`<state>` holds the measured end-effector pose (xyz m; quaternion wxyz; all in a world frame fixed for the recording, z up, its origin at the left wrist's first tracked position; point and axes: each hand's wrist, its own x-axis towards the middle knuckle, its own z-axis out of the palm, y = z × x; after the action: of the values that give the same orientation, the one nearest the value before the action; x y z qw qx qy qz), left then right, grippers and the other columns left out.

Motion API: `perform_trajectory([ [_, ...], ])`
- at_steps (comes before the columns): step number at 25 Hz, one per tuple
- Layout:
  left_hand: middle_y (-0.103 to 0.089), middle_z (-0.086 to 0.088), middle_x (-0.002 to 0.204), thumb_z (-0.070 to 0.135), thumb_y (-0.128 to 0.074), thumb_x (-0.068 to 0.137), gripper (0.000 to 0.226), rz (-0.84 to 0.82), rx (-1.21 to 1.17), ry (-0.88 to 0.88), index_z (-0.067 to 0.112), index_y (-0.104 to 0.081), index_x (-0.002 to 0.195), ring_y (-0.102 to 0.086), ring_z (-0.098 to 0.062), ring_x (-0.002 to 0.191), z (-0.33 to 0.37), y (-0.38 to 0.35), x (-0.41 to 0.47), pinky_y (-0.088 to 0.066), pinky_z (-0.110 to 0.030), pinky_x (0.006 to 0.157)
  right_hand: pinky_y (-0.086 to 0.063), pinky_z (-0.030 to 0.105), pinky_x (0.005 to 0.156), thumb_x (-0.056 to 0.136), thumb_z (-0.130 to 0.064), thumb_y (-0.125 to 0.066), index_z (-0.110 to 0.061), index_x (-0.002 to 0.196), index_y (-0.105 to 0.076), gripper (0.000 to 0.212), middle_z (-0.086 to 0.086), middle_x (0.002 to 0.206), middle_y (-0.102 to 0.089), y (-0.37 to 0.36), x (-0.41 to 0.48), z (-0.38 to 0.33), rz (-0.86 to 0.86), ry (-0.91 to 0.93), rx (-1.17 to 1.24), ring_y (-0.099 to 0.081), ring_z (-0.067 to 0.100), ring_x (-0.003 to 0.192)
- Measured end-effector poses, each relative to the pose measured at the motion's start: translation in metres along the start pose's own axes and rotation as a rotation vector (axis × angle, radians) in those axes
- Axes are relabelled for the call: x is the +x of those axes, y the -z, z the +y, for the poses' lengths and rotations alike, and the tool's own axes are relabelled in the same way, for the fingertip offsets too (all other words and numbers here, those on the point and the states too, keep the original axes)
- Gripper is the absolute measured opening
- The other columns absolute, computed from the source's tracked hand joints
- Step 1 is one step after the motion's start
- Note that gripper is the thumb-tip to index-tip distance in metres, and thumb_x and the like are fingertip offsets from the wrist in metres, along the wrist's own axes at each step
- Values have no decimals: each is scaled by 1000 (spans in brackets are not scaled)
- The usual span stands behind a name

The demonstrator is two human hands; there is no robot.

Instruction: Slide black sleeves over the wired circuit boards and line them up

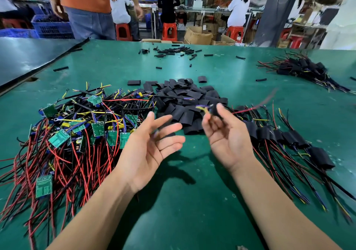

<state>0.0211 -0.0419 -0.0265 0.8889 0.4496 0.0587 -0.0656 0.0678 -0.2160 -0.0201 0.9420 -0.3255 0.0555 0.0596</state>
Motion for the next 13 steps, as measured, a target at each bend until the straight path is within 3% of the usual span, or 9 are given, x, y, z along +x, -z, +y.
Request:
perform_trajectory([
  [2,-74,-17,99,47,-40,101,53,28,-14,12,3,-62,122,-73,-23,64,0,1,0,-59,-29,58,-62,28,66,80,-6,-71,-1,76,-74,7,15,78,-73,6,4,-10,75,86,234,-74,21,69],
  [4,-73,-15,90,46,-39,102,54,60,10,9,1,-62,120,-72,-23,63,-1,3,0,-59,-29,56,-60,25,66,92,-13,-66,-3,95,-67,11,12,84,-72,15,8,-14,170,106,273,-72,17,71],
  [9,-71,-12,83,45,-39,102,53,84,57,16,0,-64,116,-71,-23,62,-4,2,0,-59,-28,56,-41,18,45,98,-39,-60,-9,90,-61,31,1,80,-72,26,15,-19,251,88,283,-52,8,46],
  [13,-71,-10,78,44,-40,103,51,116,77,16,1,-65,111,-70,-21,59,-6,3,4,-58,-27,54,-34,18,44,101,-51,-48,-11,100,-59,42,1,85,-75,31,13,-25,362,148,283,-49,9,44],
])
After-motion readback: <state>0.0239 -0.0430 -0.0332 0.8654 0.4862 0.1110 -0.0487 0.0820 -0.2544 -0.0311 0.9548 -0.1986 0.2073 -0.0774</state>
